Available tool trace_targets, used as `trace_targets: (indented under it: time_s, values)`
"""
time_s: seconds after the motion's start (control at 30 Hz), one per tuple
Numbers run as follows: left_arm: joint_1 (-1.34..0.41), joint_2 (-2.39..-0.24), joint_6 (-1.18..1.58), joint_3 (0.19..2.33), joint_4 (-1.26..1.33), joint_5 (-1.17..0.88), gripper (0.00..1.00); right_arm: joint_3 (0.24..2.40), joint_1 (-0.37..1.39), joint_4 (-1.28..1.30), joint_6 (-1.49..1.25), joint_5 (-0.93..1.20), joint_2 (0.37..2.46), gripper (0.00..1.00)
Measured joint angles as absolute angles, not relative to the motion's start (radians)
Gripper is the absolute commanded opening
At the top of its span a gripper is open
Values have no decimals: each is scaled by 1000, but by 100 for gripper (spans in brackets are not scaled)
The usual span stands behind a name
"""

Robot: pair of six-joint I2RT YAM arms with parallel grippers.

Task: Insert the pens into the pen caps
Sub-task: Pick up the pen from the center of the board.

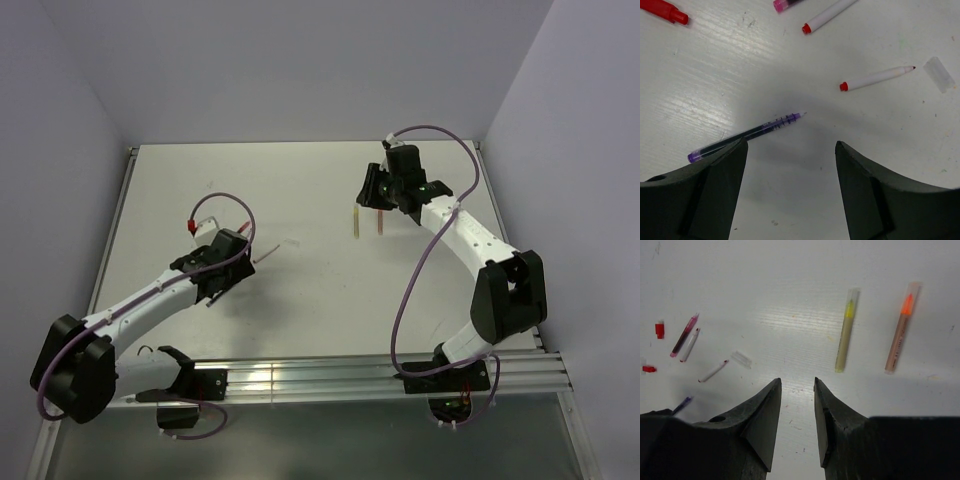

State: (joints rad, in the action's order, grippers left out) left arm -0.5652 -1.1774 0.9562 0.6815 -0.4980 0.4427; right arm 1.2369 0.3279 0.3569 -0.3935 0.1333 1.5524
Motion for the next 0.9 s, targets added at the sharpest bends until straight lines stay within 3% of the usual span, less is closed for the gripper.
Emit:
trace_targets:
  time_s: [0.9]
  values:
    - [-478, -1350, 884, 659, -408, 393, 70, 1236, 329, 351, -400, 155, 1543, 40]
